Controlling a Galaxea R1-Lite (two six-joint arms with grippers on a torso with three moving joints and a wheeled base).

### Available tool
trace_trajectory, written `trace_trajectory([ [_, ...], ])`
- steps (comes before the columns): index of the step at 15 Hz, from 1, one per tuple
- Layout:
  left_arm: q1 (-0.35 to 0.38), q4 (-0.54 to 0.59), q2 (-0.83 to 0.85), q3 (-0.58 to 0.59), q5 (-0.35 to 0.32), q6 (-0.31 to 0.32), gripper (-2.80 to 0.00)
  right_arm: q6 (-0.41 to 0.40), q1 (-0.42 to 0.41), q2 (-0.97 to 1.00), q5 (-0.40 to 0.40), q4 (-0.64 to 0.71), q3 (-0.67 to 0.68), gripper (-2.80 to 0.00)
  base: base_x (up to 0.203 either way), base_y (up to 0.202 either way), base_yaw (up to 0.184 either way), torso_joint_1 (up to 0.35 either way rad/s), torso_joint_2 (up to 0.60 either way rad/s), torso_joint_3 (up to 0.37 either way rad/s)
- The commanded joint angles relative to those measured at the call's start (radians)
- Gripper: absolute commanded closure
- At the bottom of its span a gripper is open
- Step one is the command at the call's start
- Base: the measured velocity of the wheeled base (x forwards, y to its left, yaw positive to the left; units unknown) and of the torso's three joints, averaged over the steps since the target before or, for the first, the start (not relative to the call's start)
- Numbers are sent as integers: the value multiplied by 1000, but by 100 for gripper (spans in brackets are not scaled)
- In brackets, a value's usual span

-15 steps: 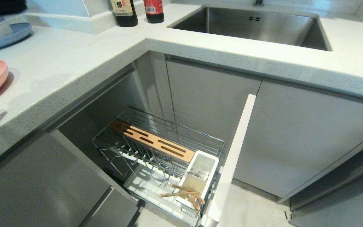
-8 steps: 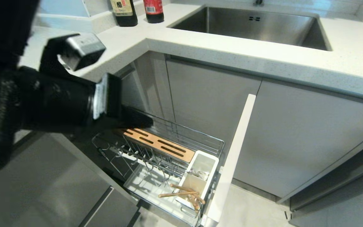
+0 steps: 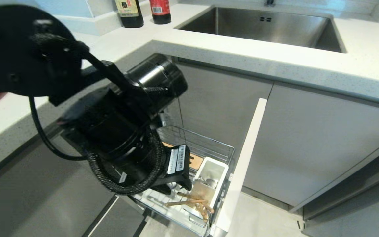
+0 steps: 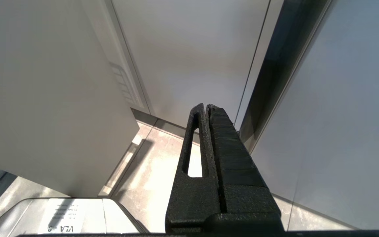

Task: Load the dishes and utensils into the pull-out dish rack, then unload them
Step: Take the chopsticks out of the cupboard

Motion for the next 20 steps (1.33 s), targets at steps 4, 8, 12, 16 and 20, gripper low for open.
trace_trajectory([
  [4, 73, 97, 173, -99, -123, -29, -280, 0, 0, 0, 0, -1, 2, 0, 0, 0, 0, 0, 0, 0],
  [8, 147, 221, 209, -137, -196, 74, -280, 0, 2, 0, 0, -1, 2, 0, 0, 0, 0, 0, 0, 0],
  [12, 201, 252, 262, -137, -272, 118, -280, 0, 0, 0, 0, -1, 2, 0, 0, 0, 0, 0, 0, 0],
  [16, 238, 271, 353, -157, -344, 181, -280, 0, 0, 0, 1, -1, 2, 0, 0, 0, 0, 0, 0, 0],
  [20, 262, 272, 409, -161, -371, 213, -280, 0, 0, 0, 0, -1, 2, 0, 0, 0, 0, 0, 0, 0],
])
